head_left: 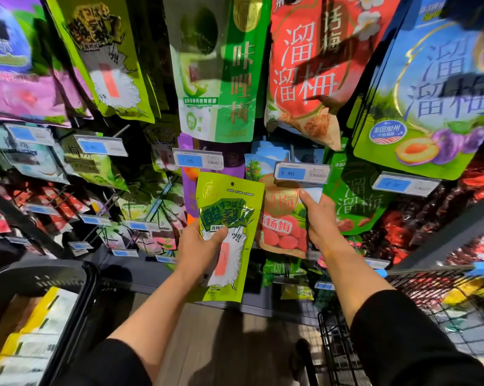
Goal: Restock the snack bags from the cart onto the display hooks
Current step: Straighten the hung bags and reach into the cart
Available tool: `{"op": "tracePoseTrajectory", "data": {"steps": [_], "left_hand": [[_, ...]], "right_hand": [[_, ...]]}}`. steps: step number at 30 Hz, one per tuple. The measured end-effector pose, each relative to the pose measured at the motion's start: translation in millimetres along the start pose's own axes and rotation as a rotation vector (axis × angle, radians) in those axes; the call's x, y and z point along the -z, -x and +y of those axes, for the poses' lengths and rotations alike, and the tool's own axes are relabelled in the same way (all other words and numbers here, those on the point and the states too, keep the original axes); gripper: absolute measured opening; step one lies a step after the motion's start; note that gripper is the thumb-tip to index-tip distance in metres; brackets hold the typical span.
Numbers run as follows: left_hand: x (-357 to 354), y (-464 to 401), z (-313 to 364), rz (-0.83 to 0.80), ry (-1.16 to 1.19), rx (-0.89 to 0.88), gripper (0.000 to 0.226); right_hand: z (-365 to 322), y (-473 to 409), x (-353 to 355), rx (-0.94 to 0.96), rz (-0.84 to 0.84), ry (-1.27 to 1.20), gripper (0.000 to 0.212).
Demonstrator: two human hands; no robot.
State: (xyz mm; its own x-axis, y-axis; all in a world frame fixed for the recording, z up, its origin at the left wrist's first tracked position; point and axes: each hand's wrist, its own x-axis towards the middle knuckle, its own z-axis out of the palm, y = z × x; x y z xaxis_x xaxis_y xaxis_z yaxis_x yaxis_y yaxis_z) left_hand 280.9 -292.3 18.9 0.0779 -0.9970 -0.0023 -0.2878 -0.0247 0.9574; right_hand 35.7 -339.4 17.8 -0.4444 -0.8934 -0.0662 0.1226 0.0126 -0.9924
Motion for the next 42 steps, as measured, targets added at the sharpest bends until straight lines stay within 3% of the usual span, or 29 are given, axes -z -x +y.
{"op": "tracePoseTrajectory", "data": {"steps": [22, 26, 33, 39, 42], "left_hand": [[-8.9, -9.6, -9.4, -0.017, 0.01, 0.01, 0.027], [-13.0, -10.1, -14.7, -0.035, 0.066, 0.027, 0.046], [-12.5, -15.6, -20.6, -0.031, 0.061, 0.032, 0.056], [-13.0, -15.9, -19.3, -0.048, 0.097, 0.017, 0.043], [-11.2, -17.6, -20.7, -0.041, 0.096, 0.016, 0.021]], "right_hand": [[4.9, 0.9, 1.6, 0.005, -0.015, 0.011, 0.009], [4.1, -5.1, -4.7, -0.029, 0.005, -0.012, 0.007], [6.7, 0.8, -0.6, -0.067, 0.071, -0.048, 0.011], [2.8, 4.4, 5.7, -0.043, 0.134, -0.056, 0.011], [4.2, 7.6, 11.7, -0.043, 0.151, -0.056, 0.01]]}}
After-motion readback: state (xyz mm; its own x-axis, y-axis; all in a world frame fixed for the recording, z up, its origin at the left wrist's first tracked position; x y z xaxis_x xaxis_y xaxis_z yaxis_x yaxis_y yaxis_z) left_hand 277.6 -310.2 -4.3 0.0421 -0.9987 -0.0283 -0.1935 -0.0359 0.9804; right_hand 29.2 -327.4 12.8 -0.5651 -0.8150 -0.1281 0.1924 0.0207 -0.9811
